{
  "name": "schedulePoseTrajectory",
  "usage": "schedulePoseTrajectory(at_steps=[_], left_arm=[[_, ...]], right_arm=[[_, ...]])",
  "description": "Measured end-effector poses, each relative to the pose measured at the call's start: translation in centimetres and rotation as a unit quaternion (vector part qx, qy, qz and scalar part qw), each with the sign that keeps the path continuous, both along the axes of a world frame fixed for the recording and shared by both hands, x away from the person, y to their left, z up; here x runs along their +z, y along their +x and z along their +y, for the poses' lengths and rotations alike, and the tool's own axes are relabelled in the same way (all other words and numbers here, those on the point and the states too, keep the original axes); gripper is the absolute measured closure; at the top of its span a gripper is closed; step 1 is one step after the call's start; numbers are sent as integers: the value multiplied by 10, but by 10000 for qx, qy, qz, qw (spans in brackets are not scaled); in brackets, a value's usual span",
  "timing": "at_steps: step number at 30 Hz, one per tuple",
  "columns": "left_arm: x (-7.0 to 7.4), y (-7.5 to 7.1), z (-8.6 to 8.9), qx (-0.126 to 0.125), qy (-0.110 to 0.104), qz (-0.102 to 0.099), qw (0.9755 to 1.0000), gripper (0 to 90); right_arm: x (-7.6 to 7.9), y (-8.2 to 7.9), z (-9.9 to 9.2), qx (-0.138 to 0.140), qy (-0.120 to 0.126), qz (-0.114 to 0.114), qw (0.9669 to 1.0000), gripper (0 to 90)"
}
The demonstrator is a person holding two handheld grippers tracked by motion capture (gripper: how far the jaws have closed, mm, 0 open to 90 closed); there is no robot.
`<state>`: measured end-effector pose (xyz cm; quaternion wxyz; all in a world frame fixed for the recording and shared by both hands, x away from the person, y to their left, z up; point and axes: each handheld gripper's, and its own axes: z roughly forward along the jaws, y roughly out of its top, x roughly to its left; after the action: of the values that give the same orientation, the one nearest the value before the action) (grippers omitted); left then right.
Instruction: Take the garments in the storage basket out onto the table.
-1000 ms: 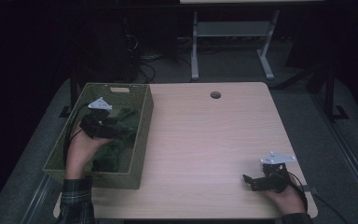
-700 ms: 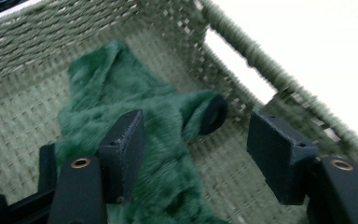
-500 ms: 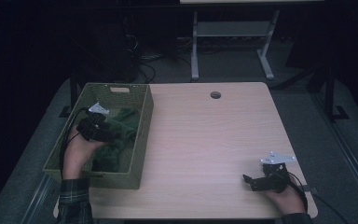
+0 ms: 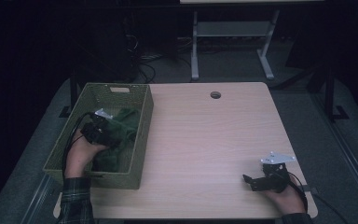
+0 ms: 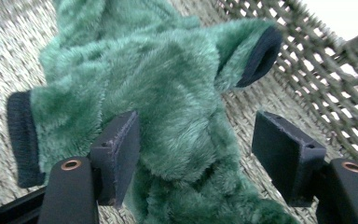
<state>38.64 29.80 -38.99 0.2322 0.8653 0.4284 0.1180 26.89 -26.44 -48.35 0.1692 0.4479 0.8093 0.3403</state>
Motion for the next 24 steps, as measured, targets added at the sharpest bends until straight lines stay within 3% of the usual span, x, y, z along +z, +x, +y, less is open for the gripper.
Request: schedulePoseTrajectory(at_steps=[16,19,24], left_arm=[[-28,12,-4,9,350,495,9982,264],[-29,12,-3,34,340,594,9977,312],[-29,12,-1,50,263,758,9968,475]], right_arm=[[0,0,0,-1,3,1,10000,5],[0,0,0,3,0,-1,10000,5],[0,0,0,-2,5,2,10000,5]])
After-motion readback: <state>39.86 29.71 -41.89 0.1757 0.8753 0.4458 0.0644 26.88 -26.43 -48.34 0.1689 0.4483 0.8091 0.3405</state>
